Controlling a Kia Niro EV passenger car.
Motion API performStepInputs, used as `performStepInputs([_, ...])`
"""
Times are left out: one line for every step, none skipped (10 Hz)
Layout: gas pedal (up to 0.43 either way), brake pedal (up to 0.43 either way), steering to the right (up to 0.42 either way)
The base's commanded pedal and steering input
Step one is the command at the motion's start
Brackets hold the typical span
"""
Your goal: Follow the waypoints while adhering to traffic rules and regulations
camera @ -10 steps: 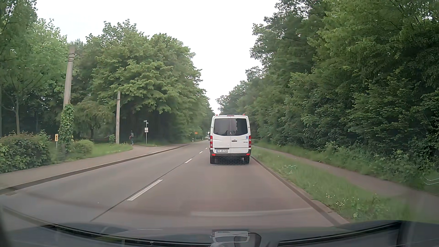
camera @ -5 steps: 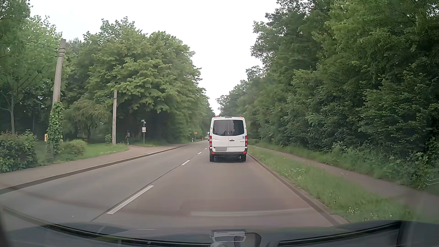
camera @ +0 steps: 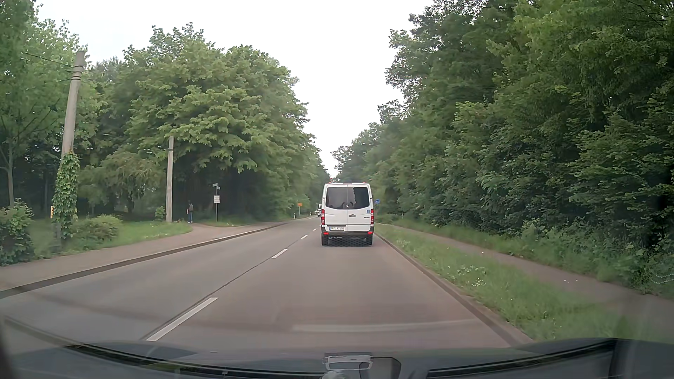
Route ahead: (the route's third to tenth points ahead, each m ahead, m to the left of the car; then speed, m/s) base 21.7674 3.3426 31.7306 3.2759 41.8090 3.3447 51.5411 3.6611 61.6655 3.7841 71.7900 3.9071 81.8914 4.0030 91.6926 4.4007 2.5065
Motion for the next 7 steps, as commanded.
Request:
performStepInputs([0.138,0.000,0.001])
performStepInputs([0.157,0.000,0.001])
performStepInputs([0.169,0.000,0.001])
performStepInputs([0.177,0.000,0.001])
performStepInputs([0.189,0.000,0.001])
performStepInputs([0.197,0.000,0.001])
performStepInputs([0.209,0.000,0.001])
